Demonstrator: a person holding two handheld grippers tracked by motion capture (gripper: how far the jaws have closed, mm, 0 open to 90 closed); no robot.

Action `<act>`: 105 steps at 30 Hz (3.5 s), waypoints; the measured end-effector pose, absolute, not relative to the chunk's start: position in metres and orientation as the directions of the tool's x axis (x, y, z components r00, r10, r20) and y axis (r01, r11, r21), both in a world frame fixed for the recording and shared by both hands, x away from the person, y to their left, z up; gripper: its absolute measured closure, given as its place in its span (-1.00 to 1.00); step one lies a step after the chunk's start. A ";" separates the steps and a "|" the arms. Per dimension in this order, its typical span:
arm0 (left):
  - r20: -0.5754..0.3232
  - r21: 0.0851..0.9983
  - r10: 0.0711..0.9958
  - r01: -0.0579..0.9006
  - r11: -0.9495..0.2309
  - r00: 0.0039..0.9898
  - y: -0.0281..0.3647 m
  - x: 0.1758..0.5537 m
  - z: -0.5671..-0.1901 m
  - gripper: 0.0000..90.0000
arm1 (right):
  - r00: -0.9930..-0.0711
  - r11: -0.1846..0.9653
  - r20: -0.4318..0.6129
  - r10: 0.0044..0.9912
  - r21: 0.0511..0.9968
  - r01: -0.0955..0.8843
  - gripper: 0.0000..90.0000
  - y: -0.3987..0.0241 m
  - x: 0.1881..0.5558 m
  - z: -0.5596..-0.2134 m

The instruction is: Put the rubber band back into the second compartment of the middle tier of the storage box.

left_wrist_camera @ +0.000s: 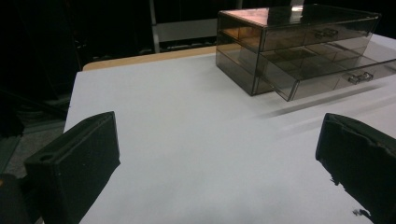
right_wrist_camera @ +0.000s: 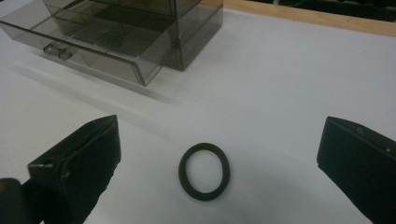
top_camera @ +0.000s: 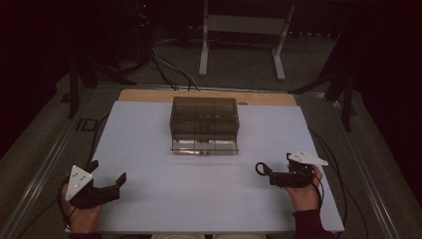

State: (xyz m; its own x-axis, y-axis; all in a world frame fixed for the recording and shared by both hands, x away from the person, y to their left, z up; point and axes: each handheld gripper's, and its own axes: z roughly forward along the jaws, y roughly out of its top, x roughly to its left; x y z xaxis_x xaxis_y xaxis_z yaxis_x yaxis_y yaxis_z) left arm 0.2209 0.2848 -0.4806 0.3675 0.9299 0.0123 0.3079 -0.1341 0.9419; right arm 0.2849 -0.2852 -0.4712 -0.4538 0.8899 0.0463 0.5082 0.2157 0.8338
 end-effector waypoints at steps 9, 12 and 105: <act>0.008 0.941 0.930 0.311 -0.131 0.367 0.285 0.221 -0.481 -0.99 | -0.475 0.233 0.066 0.877 0.808 0.542 -1.00 -0.277 0.295 -0.474; 0.007 0.941 0.930 0.313 -0.132 0.369 0.285 0.222 -0.482 -0.99 | -0.482 0.247 0.063 0.874 0.796 0.552 -1.00 -0.275 0.298 -0.476; 0.027 0.931 0.923 0.325 -0.163 0.385 0.282 0.222 -0.481 -0.99 | -0.505 0.323 0.065 0.861 0.697 0.641 0.96 -0.259 0.308 -0.487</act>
State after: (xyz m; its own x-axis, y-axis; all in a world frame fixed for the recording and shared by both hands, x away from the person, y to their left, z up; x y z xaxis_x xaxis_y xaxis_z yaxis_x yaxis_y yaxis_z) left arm 0.2224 0.2823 -0.4814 0.3849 0.9226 0.0273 0.3253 -0.1633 0.9314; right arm 0.3082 -0.2592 -0.4874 -0.5047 0.8608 0.0649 0.6406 0.3231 0.6966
